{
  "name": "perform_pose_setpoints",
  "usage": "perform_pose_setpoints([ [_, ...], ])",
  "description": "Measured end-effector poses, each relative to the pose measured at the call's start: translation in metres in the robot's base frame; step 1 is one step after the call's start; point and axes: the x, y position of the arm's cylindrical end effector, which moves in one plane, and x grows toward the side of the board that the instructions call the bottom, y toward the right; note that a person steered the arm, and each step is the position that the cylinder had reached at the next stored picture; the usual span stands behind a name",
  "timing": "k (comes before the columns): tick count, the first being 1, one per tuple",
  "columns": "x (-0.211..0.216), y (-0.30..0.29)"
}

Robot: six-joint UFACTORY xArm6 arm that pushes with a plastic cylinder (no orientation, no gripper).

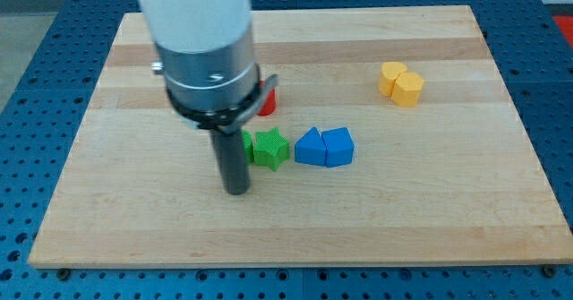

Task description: Nudge green circle a bit right

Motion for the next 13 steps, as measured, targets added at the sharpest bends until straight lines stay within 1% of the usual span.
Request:
perform_pose_setpoints([
  [1, -0.011, -0.035],
  [2, -0.024, -0.054],
  [4, -0.056, -0.055],
  [7, -0.058, -0.026],
  [13, -0.058, -0.014],
])
